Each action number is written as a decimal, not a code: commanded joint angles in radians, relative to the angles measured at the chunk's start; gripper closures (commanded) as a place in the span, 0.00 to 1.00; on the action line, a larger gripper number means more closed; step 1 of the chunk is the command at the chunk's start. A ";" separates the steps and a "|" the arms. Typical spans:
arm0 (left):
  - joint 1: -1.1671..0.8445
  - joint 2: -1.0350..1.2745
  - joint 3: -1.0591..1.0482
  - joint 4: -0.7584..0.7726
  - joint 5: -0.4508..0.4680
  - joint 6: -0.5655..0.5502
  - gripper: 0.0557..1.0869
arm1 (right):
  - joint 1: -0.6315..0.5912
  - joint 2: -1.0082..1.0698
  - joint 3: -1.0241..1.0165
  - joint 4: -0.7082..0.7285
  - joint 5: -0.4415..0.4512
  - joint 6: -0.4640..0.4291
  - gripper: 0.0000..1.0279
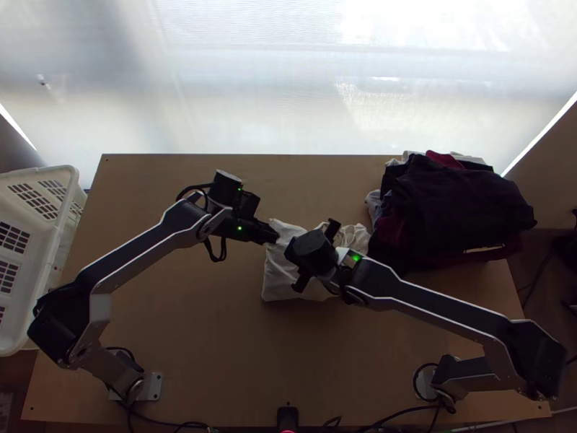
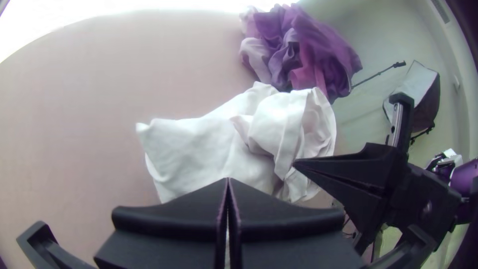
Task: Fold the t-shirt
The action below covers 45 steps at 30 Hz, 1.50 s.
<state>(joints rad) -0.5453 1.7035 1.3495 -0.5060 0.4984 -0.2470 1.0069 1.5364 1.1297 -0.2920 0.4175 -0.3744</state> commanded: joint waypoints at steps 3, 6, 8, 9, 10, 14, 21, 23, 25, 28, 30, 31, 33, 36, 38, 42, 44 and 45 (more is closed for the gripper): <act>0.005 0.108 -0.056 0.084 0.078 -0.066 0.96 | 0.012 0.085 -0.062 0.137 0.058 -0.029 0.98; 0.010 0.113 -0.059 0.133 0.111 -0.101 0.96 | 0.012 0.107 -0.068 0.168 0.069 -0.037 0.98; -0.001 0.123 -0.064 0.162 0.111 -0.110 0.96 | 0.012 0.117 -0.070 0.182 0.073 -0.035 0.98; -0.004 0.136 -0.067 0.170 0.109 -0.117 0.96 | 0.012 0.123 -0.074 0.191 0.076 -0.035 0.98; -0.008 0.156 -0.066 0.173 0.108 -0.124 0.96 | 0.012 0.133 -0.082 0.205 0.084 -0.037 0.98; -0.004 0.196 -0.066 0.169 0.091 -0.123 0.96 | 0.012 0.157 -0.123 0.277 0.101 -0.061 0.98; -0.005 0.173 -0.105 0.133 0.006 -0.049 0.96 | 0.004 0.180 -0.206 0.355 0.127 -0.080 0.98; -0.008 0.157 -0.122 0.133 -0.009 -0.041 0.96 | 0.002 0.171 -0.246 0.383 0.145 -0.095 0.98; -0.015 0.157 -0.128 0.133 -0.031 -0.028 0.96 | -0.008 0.171 -0.300 0.427 0.153 -0.115 0.98; -0.022 0.157 -0.131 0.133 -0.058 -0.017 0.96 | -0.037 0.139 -0.369 0.448 0.170 -0.120 0.98; -0.025 0.160 -0.133 0.135 -0.078 -0.003 0.96 | -0.067 0.093 -0.410 0.448 0.173 -0.129 0.98; -0.028 0.162 -0.133 0.135 -0.081 -0.001 0.96 | -0.087 0.071 -0.432 0.448 0.175 -0.135 0.98; -0.031 0.166 -0.131 0.135 -0.084 0.000 0.96 | -0.133 0.016 -0.479 0.448 0.178 -0.155 0.98; -0.042 0.170 -0.125 0.136 -0.093 0.003 0.96 | -0.214 -0.078 -0.545 0.448 0.178 -0.198 0.98; -0.045 0.174 -0.122 0.139 -0.106 0.005 0.96 | -0.260 -0.140 -0.585 0.448 0.178 -0.228 0.98; -0.050 0.194 -0.105 0.139 -0.110 0.011 0.96 | -0.324 -0.266 -0.657 0.448 0.178 -0.297 0.98; -0.051 0.202 -0.098 0.139 -0.112 0.017 0.96 | -0.349 -0.320 -0.688 0.448 0.176 -0.333 0.98; -0.050 0.206 -0.093 0.139 -0.112 0.020 0.96 | -0.363 -0.340 -0.703 0.447 0.176 -0.345 0.98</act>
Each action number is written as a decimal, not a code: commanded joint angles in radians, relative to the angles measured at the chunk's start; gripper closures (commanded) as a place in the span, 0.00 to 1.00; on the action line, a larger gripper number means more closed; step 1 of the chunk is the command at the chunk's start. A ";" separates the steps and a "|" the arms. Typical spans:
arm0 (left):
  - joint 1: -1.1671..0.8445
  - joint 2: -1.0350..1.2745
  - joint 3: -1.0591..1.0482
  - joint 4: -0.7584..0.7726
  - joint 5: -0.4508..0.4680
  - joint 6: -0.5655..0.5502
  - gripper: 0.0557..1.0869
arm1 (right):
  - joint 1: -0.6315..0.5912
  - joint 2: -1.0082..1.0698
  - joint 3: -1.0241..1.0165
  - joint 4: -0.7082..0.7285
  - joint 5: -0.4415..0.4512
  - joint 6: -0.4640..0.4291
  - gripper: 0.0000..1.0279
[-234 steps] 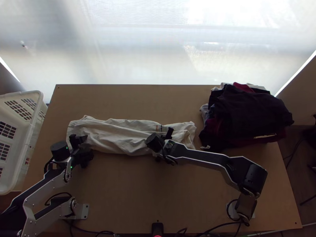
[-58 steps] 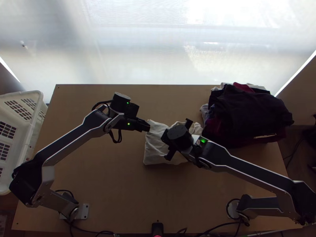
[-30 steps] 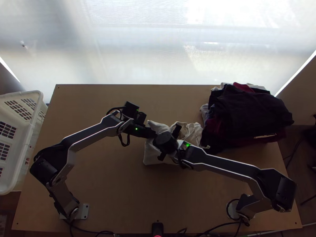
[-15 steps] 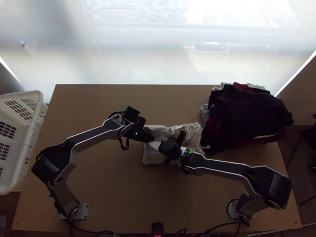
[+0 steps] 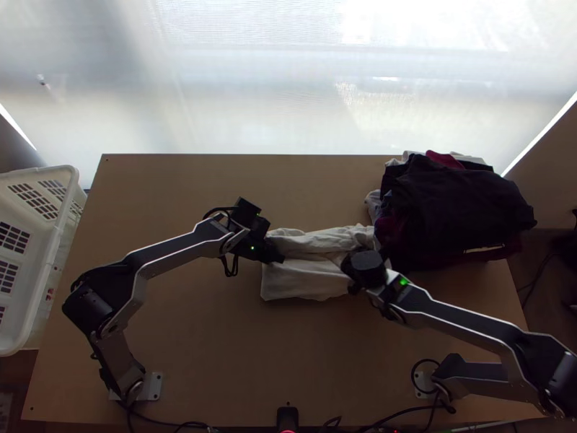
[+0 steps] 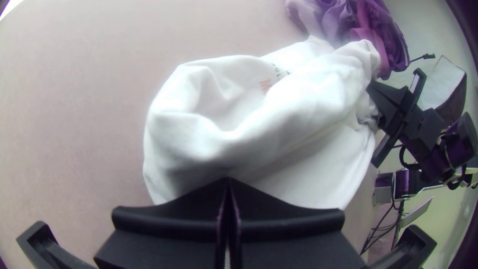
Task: Fold the t-shirt
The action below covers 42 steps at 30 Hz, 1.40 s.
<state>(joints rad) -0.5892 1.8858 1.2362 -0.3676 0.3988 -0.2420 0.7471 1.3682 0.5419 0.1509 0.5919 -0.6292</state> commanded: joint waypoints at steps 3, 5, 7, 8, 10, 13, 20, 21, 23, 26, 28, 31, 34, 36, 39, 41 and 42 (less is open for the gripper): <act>-0.003 0.035 0.034 -0.004 -0.015 0.023 0.96 | -0.152 -0.219 -0.146 0.004 0.000 -0.127 0.98; 0.000 0.038 0.042 -0.005 -0.014 0.023 0.96 | -0.175 -0.251 -0.145 0.001 -0.003 -0.141 0.98; 0.008 0.039 0.049 -0.014 -0.014 0.024 0.96 | -0.187 -0.278 -0.132 -0.002 -0.004 -0.150 0.98; 0.009 0.039 0.054 -0.021 -0.015 0.026 0.96 | -0.190 -0.288 -0.128 -0.005 -0.006 -0.156 0.98; 0.015 0.035 0.054 -0.028 -0.015 0.032 0.96 | -0.199 -0.314 -0.129 -0.008 -0.006 -0.178 0.98; 0.028 0.022 0.055 -0.044 -0.014 0.033 0.96 | -0.226 -0.350 -0.132 -0.014 -0.007 -0.207 0.98; 0.048 -0.071 0.059 -0.076 -0.014 0.044 0.96 | -0.238 -0.419 -0.083 -0.067 -0.014 -0.222 0.98; 0.046 -0.090 0.062 -0.082 -0.012 0.040 0.96 | -0.224 -0.419 -0.068 -0.080 -0.014 -0.213 0.98; 0.040 -0.117 0.075 -0.110 -0.008 0.033 0.96 | -0.193 -0.406 -0.034 -0.117 -0.014 -0.185 0.98; 0.029 -0.142 0.117 -0.191 0.032 0.036 0.96 | -0.146 -0.371 0.007 -0.155 -0.014 -0.159 0.98; 0.026 -0.172 0.123 -0.209 0.034 0.046 0.96 | -0.115 -0.340 0.046 -0.208 -0.015 -0.115 0.98; 0.040 -0.214 0.123 -0.257 0.032 0.081 0.96 | -0.045 -0.294 0.078 -0.228 -0.017 -0.095 0.98; 0.109 -0.248 0.123 -0.297 0.034 0.098 0.96 | 0.021 -0.248 0.116 -0.249 -0.021 -0.044 0.97; 0.161 -0.269 0.121 -0.315 0.034 0.106 0.96 | 0.070 -0.202 0.141 -0.264 -0.029 -0.020 0.88; 0.224 -0.303 0.115 -0.330 0.032 0.106 0.89 | 0.100 -0.115 0.234 -0.419 -0.104 0.125 0.76; 0.258 -0.324 0.112 -0.338 0.034 0.107 0.66 | 0.115 -0.069 0.293 -0.496 -0.136 0.194 0.67; 0.273 -0.335 0.112 -0.346 0.034 0.109 0.48 | 0.123 -0.046 0.319 -0.521 -0.142 0.220 0.63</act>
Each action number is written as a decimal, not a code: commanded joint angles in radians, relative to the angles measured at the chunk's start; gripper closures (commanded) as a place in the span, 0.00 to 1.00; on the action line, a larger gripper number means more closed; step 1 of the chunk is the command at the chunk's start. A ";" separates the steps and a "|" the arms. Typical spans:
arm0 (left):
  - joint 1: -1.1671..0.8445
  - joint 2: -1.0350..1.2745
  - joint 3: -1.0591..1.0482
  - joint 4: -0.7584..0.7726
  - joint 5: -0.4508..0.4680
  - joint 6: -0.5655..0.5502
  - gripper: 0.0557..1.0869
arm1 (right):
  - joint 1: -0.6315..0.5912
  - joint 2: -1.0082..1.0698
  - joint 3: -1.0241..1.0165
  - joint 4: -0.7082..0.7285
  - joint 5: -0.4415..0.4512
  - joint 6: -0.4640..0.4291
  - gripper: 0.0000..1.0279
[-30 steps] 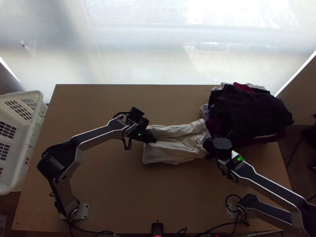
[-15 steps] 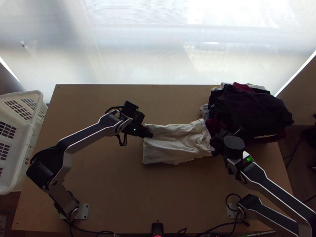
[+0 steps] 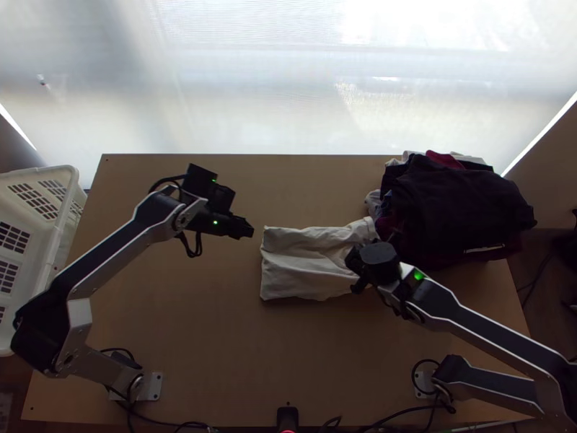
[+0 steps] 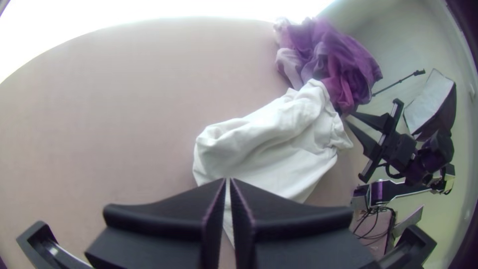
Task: Fold the t-shirt
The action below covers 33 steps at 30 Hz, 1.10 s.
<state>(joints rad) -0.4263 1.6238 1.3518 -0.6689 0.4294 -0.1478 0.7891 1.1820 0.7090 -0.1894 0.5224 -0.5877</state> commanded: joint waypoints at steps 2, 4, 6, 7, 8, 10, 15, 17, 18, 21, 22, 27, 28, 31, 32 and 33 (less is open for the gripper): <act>0.133 -0.091 -0.005 -0.064 0.003 0.031 0.18 | 0.093 0.176 0.198 -0.225 -0.075 0.224 0.54; 0.153 -0.113 -0.010 -0.075 0.002 0.039 0.05 | 0.122 0.192 0.219 -0.254 -0.075 0.243 0.24; 0.179 -0.140 -0.020 -0.075 0.002 0.044 0.05 | 0.177 0.194 0.231 -0.282 -0.073 0.246 0.04; 0.193 -0.156 -0.026 -0.075 0.000 0.045 0.05 | 0.208 0.194 0.245 -0.303 -0.073 0.259 0.04; 0.208 -0.171 -0.031 -0.075 0.000 0.050 0.05 | 0.233 0.194 0.262 -0.329 -0.075 0.275 0.04; 0.236 -0.200 -0.039 -0.075 -0.003 0.065 0.05 | 0.279 0.192 0.285 -0.364 -0.075 0.292 0.04; 0.305 -0.277 -0.059 -0.074 -0.049 0.102 0.05 | 0.389 0.185 0.259 -0.364 -0.042 0.302 0.04; 0.340 -0.303 -0.075 -0.067 -0.055 0.105 0.05 | 0.418 0.194 0.233 -0.363 -0.025 0.304 0.04; 0.360 -0.317 -0.088 -0.061 -0.057 0.114 0.05 | 0.437 0.199 0.219 -0.357 -0.013 0.304 0.04; 0.406 -0.370 -0.129 -0.038 -0.086 0.157 0.05 | 0.495 0.215 0.196 -0.354 -0.007 0.330 0.04; 0.422 -0.389 -0.143 -0.028 -0.092 0.162 0.05 | 0.513 0.232 0.191 -0.354 -0.007 0.338 0.04; 0.482 -0.469 -0.221 0.005 -0.095 0.174 0.05 | 0.567 0.369 0.201 -0.263 0.054 0.348 0.04; 0.486 -0.484 -0.241 0.012 -0.096 0.175 0.05 | 0.572 0.406 0.214 -0.243 0.065 0.348 0.04; 0.505 -0.536 -0.298 0.046 -0.100 0.175 0.05 | 0.576 0.490 0.256 -0.194 0.103 0.348 0.04; 0.511 -0.548 -0.310 0.049 -0.104 0.175 0.05 | 0.576 0.513 0.270 -0.183 0.117 0.350 0.04; 0.521 -0.558 -0.318 0.051 -0.107 0.177 0.05 | 0.576 0.535 0.280 -0.176 0.134 0.351 0.04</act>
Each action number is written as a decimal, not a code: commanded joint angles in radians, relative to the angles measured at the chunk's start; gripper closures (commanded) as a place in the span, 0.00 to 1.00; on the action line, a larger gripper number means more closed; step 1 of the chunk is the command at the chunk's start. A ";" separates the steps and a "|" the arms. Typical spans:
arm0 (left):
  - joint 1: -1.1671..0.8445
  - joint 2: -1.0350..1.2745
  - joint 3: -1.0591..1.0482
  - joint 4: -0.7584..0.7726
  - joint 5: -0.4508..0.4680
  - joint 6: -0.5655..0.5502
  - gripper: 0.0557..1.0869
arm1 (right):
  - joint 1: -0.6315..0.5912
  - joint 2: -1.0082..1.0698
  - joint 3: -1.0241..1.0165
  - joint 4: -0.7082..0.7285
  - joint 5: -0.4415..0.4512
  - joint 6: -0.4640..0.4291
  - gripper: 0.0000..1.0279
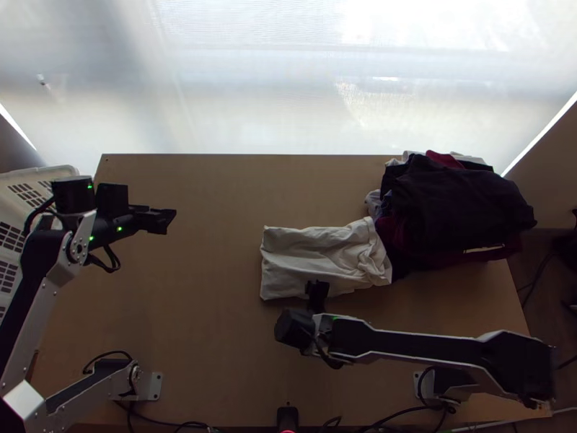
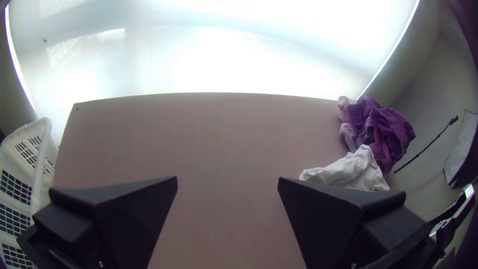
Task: Fold the t-shirt
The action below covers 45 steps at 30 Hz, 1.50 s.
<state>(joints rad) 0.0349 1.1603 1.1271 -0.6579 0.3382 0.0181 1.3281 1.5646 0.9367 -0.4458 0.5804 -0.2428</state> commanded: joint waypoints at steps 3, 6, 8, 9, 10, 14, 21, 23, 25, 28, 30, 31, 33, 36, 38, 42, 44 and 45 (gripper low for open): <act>0.102 -0.106 -0.113 0.050 -0.016 0.017 0.05 | 0.040 0.196 0.068 0.128 0.133 -0.023 0.04; 0.131 -0.108 -0.125 0.069 -0.015 0.029 0.05 | 0.040 0.221 0.068 0.200 0.184 -0.085 0.04; 0.145 -0.106 -0.130 0.086 -0.015 0.037 0.05 | 0.040 0.245 0.070 0.236 0.214 -0.108 0.04; 0.145 -0.106 -0.132 0.092 -0.015 0.042 0.05 | 0.042 0.256 0.070 0.246 0.237 -0.110 0.04; 0.148 -0.103 -0.128 0.095 -0.015 0.042 0.05 | 0.042 0.265 0.068 0.260 0.256 -0.119 0.04; 0.168 -0.090 -0.116 0.099 -0.013 0.057 0.05 | 0.039 0.302 0.067 0.341 0.334 -0.173 0.04; 0.180 -0.063 -0.113 0.118 -0.013 0.074 0.05 | 0.029 0.364 0.051 0.504 0.365 -0.283 0.04; 0.194 -0.051 -0.109 0.119 -0.010 0.080 0.05 | 0.025 0.385 0.044 0.559 0.368 -0.325 0.04; 0.197 -0.044 -0.107 0.122 -0.007 0.085 0.05 | 0.016 0.405 0.031 0.628 0.368 -0.382 0.04; 0.198 -0.042 -0.107 0.122 -0.007 0.088 0.05 | -0.003 0.434 0.016 0.731 0.372 -0.469 0.04; 0.204 -0.044 -0.107 0.121 -0.005 0.088 0.05 | -0.020 0.456 0.014 0.777 0.380 -0.507 0.04; 0.206 -0.044 -0.109 0.121 -0.005 0.088 0.05 | -0.029 0.462 0.016 0.789 0.381 -0.518 0.04; 0.211 -0.048 -0.109 0.118 -0.004 0.088 0.05 | -0.047 0.479 0.016 0.823 0.391 -0.550 0.04; 0.218 -0.057 -0.109 0.110 -0.002 0.089 0.05 | -0.078 0.505 0.016 0.880 0.400 -0.596 0.04; 0.223 -0.063 -0.109 0.106 0.002 0.089 0.05 | -0.098 0.511 0.020 0.886 0.400 -0.598 0.08; 0.234 -0.077 -0.102 0.089 0.007 0.095 0.05 | -0.121 0.509 0.016 0.888 0.392 -0.598 0.40; 0.244 -0.079 -0.093 0.076 0.010 0.100 0.05 | -0.135 0.506 0.016 0.888 0.378 -0.595 0.60; 0.246 -0.080 -0.087 0.064 0.012 0.105 0.05 | -0.144 0.508 0.017 0.884 0.378 -0.587 0.68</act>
<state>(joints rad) 0.2600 1.0927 1.0229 -0.5598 0.3408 0.1097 1.2335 2.0560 0.9581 0.4335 0.9661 -0.8135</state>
